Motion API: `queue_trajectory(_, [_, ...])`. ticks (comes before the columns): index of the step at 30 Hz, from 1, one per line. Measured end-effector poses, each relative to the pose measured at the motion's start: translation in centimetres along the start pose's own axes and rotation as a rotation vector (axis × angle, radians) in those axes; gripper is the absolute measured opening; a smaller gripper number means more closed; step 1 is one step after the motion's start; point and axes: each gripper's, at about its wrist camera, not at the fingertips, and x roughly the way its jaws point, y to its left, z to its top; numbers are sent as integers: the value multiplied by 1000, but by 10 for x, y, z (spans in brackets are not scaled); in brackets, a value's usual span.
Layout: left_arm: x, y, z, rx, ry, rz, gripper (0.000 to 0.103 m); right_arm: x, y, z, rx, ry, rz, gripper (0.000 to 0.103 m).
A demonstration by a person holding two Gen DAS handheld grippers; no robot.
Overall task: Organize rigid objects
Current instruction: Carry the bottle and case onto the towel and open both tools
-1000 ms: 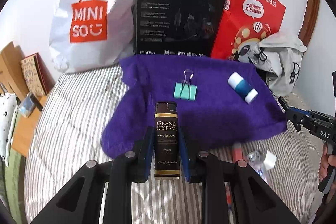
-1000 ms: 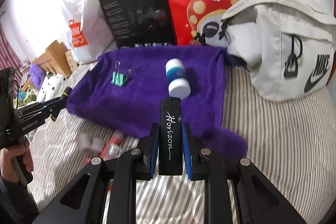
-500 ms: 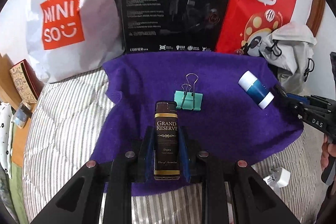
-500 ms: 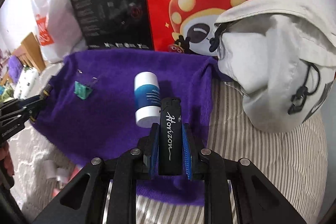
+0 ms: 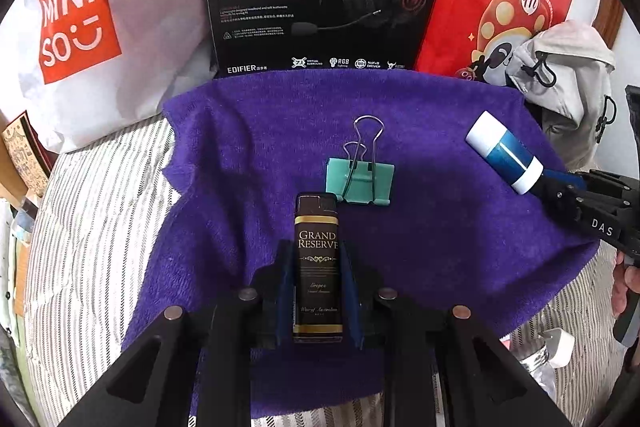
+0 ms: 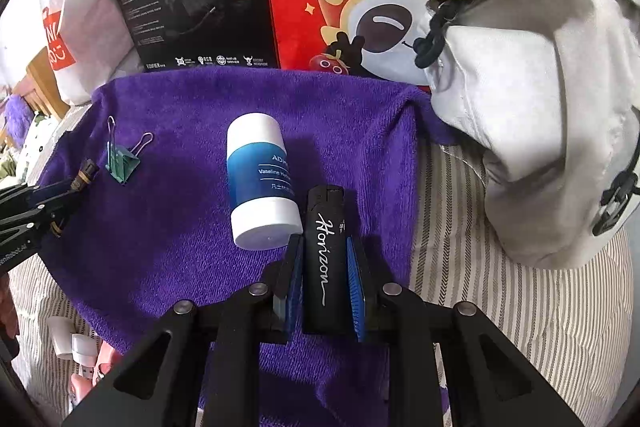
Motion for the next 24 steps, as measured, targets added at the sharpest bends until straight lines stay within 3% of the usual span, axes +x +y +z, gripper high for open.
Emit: queue_trajectory(24, [6, -18, -3, 88, 22, 64, 23, 11, 8, 8, -94, 8, 12, 22])
